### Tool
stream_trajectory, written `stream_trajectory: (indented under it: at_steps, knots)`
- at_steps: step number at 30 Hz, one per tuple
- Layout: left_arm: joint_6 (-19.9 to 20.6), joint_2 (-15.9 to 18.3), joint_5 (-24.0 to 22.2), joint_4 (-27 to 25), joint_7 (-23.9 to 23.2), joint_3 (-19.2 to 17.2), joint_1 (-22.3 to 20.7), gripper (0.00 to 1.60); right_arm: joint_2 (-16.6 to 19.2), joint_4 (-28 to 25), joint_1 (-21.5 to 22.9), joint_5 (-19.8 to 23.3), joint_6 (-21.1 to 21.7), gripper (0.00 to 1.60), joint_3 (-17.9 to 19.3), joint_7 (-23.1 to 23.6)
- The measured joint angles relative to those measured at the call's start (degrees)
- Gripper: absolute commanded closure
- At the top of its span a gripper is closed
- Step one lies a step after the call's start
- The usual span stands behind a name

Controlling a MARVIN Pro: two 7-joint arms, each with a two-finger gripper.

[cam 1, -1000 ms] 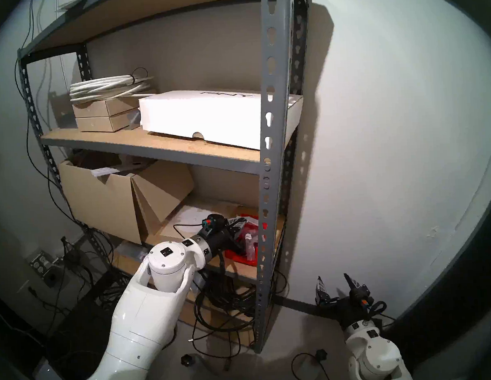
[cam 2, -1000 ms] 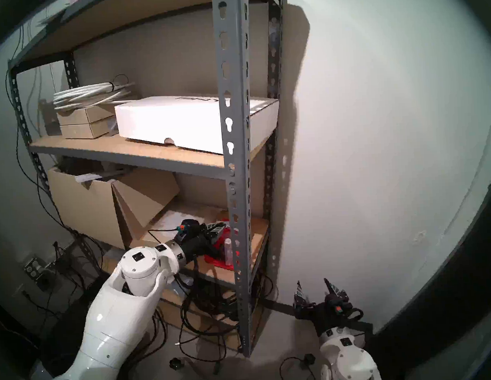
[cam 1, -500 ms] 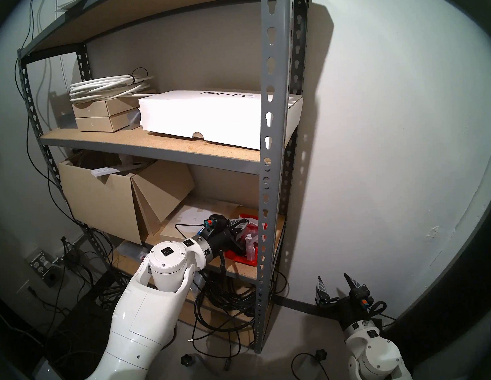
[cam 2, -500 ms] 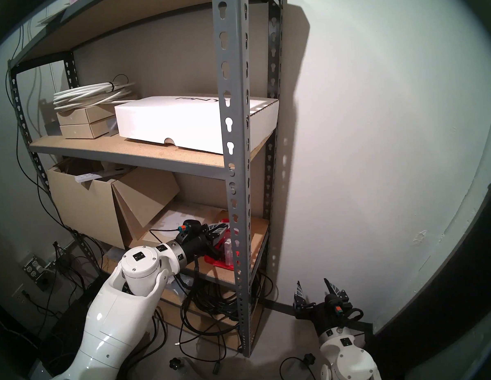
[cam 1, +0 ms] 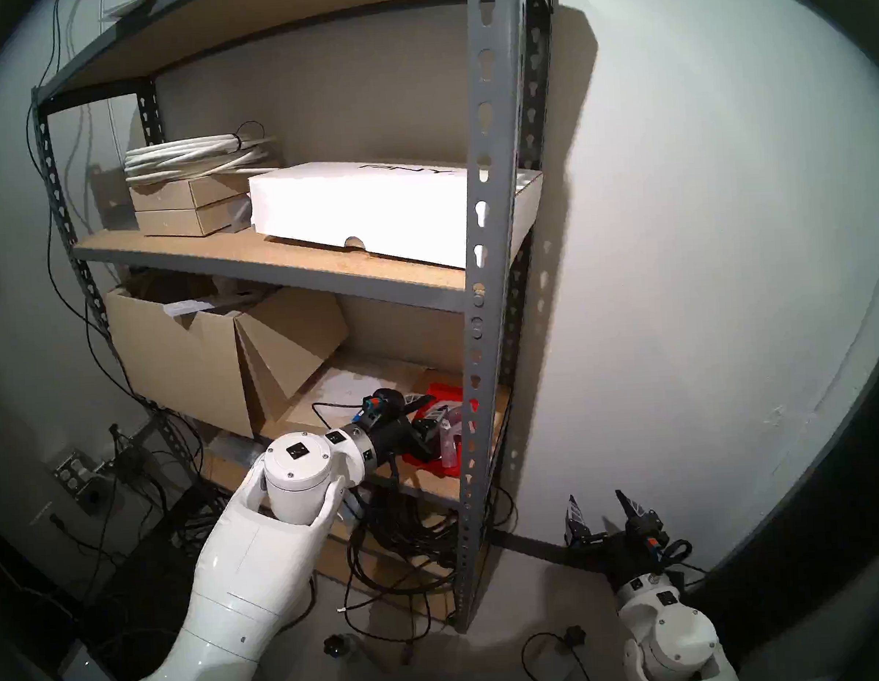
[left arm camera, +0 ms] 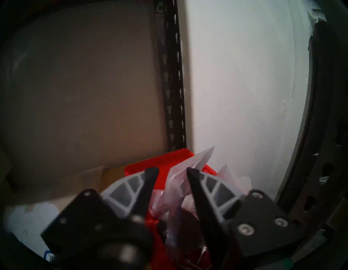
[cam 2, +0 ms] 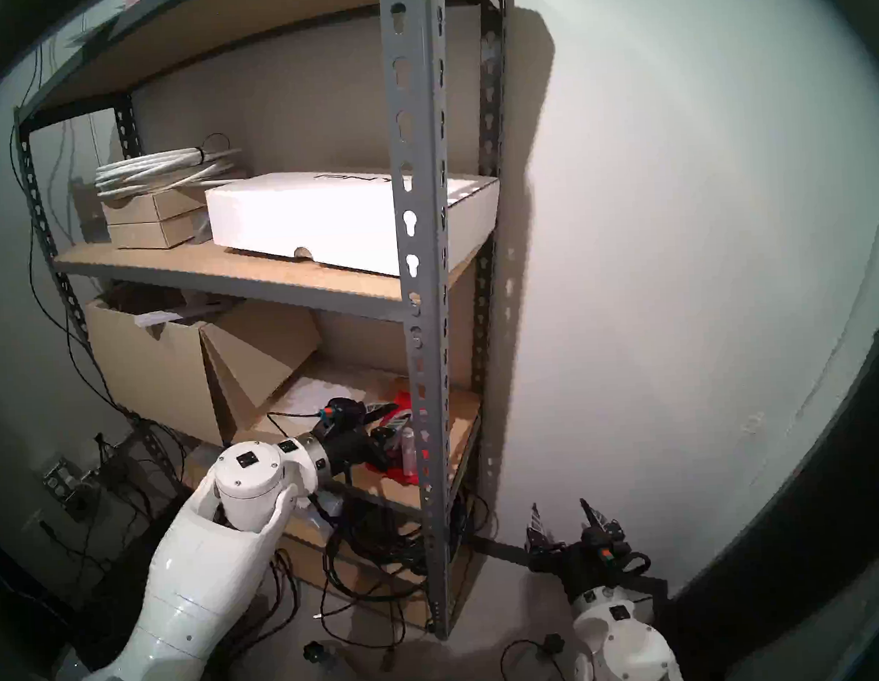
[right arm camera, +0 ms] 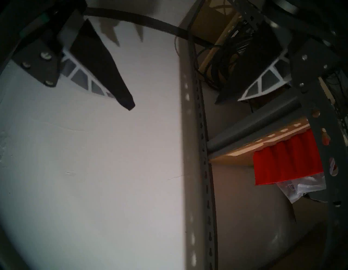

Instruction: Organize the rack shelf by putting things into a case

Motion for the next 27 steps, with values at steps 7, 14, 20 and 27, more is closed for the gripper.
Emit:
stream_trajectory:
  at_steps: [7,14,20,27]
  knots:
    - [-0.1,-0.1,0.2,0.0,0.4,-0.4,-0.2,0.33,0.0,0.0,0.0,0.0,0.0,0.00,0.0,0.0]
    - [0.8,-0.5,-0.4,-2.6,2.0,-2.1,0.7,0.38,0.0,0.0,0.0,0.0,0.0,0.00,0.0,0.0]
    - [4.5,-0.9,-1.1,-6.7,4.4,-3.8,3.6,0.40,0.0,0.0,0.0,0.0,0.0,0.00,0.0,0.0]
    - [6.9,-1.4,-1.5,-10.6,6.7,-4.6,7.6,0.40,0.0,0.0,0.0,0.0,0.0,0.00,0.0,0.0]
